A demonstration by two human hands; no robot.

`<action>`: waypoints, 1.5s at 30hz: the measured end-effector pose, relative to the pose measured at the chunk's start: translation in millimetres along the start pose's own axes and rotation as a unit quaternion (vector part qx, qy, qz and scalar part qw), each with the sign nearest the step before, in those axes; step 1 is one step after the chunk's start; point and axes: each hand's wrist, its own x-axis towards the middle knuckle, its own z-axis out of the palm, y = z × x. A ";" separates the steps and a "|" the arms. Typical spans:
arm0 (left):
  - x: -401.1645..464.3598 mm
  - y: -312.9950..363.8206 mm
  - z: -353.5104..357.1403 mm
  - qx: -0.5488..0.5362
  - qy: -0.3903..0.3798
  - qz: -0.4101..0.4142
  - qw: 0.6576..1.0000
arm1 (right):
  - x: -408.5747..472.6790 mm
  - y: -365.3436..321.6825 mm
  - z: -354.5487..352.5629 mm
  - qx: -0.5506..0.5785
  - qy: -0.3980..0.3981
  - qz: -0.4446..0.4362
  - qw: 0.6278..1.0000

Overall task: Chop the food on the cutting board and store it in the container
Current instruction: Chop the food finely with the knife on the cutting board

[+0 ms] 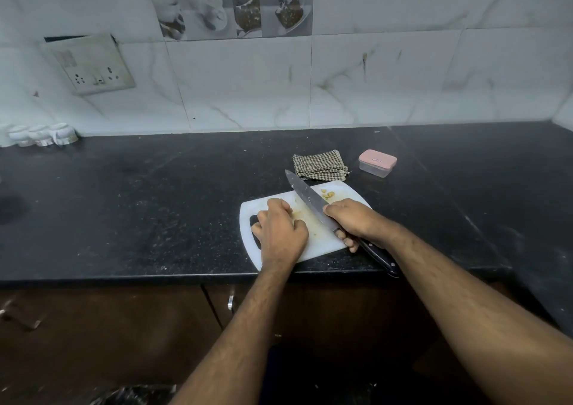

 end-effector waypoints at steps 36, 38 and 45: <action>-1.3 -0.4 -0.8 0.031 -0.054 0.052 0.997 | 5.2 19.9 7.8 0.003 0.050 -0.057 0.997; 0.4 2.6 0.7 0.032 -0.052 0.033 0.998 | 5.4 19.3 7.9 0.007 0.049 -0.053 0.997; 1.0 2.5 0.3 0.009 -0.014 -0.018 1.000 | 3.5 22.9 1.7 0.145 0.096 -0.052 0.983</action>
